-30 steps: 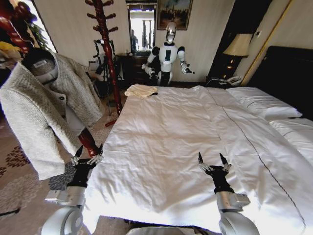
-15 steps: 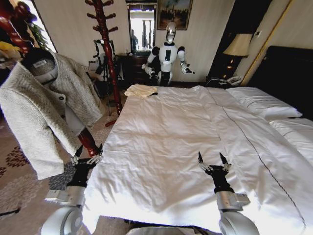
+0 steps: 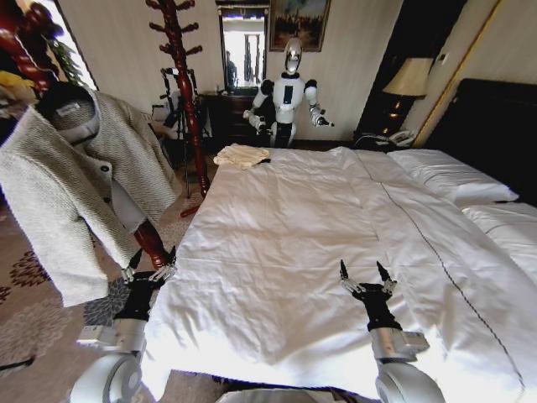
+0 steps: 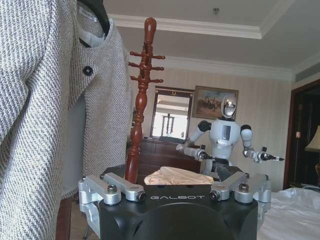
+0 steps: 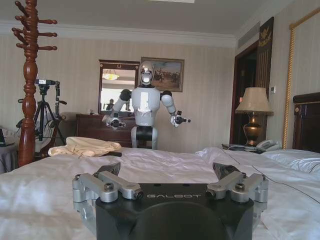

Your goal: Pick up the clothes from the bed and hang them on the clothes hanger.

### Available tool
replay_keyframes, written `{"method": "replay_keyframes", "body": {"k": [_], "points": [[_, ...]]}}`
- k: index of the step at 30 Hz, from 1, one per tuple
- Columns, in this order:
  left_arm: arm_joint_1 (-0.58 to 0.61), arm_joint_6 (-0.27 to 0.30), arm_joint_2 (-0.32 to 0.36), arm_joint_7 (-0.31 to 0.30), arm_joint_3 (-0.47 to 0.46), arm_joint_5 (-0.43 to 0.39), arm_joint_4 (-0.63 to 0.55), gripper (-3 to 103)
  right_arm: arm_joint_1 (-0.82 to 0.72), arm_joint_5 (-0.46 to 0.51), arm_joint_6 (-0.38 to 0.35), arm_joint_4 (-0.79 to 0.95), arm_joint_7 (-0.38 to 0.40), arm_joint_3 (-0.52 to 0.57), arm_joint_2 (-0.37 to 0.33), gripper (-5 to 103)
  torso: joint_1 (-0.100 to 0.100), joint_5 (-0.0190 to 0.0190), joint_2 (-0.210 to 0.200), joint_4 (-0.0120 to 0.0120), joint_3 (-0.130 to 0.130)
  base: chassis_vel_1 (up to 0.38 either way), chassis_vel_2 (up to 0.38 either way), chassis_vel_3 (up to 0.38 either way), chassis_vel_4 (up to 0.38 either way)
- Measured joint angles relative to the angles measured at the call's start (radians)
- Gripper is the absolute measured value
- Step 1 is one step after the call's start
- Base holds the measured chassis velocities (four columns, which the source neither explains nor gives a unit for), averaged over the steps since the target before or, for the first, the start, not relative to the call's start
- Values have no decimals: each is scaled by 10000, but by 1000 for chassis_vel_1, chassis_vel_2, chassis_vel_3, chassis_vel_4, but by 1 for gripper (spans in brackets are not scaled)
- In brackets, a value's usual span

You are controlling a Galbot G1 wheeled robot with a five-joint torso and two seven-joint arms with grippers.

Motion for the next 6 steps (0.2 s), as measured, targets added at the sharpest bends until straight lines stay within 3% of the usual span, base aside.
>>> {"method": "replay_keyframes", "body": {"k": [6], "points": [[-1, 4, 2, 0, 0, 0, 0, 100, 0, 1, 0, 0, 0, 0, 0, 100, 0, 0, 0, 0, 0, 0, 0, 0, 0]]}}
